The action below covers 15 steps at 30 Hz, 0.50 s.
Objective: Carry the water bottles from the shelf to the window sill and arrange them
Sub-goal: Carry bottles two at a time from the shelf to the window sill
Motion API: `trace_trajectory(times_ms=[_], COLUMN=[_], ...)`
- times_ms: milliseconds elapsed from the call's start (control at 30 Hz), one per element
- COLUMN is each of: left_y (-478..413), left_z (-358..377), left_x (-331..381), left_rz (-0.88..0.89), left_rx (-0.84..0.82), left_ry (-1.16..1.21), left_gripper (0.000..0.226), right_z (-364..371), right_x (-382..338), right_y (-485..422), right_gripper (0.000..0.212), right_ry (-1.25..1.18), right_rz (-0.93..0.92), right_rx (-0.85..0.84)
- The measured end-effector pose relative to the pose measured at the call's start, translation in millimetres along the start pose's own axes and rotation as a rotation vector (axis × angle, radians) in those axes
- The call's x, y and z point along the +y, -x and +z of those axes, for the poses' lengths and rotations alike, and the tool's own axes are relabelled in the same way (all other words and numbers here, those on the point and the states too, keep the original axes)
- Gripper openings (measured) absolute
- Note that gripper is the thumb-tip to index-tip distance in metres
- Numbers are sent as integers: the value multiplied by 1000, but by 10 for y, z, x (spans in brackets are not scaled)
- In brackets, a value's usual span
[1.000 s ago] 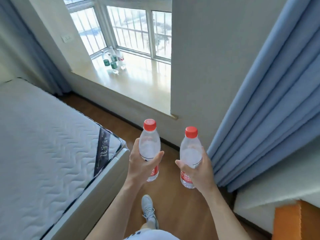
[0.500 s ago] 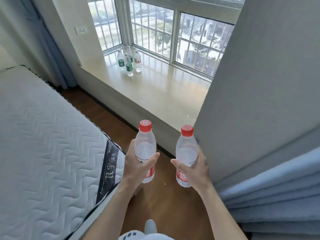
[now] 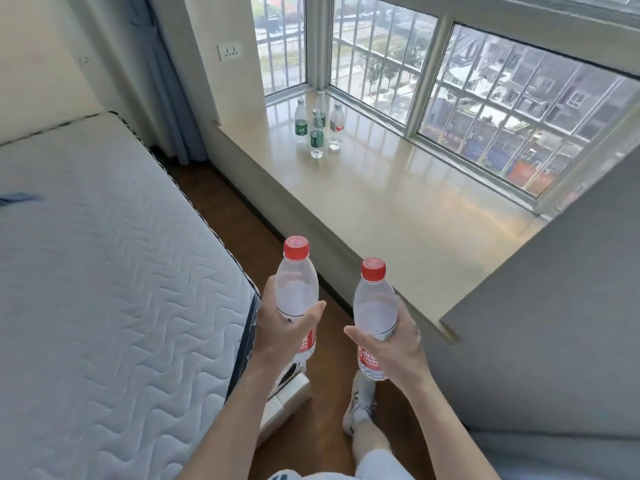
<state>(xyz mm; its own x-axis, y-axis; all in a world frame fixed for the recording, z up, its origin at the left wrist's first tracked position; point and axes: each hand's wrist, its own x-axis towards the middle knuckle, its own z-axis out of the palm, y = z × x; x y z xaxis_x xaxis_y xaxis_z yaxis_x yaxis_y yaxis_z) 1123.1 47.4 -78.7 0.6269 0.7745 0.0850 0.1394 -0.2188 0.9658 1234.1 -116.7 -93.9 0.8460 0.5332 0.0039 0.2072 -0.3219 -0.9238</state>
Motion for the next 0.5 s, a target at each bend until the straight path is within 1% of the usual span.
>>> trace_trajectory(times_ms=[167,333,500], left_y=[-657,-1494,-2414], left_z=[67,289,611], left_x=[-76,-79,-52], left_rz=[-23,-67,-120], left_rx=[103,215,258], left_ry=[-43,-23,-11], left_gripper=[55,51,52], right_z=[201,258,269], right_x=[-61,-102,-186], right_y=[-842,-1955,-3142], right_gripper=[63,60,57], right_ry=[2,-37,-38], right_rz=[-51,-24,-48], right_rx=[-70,-184,-268])
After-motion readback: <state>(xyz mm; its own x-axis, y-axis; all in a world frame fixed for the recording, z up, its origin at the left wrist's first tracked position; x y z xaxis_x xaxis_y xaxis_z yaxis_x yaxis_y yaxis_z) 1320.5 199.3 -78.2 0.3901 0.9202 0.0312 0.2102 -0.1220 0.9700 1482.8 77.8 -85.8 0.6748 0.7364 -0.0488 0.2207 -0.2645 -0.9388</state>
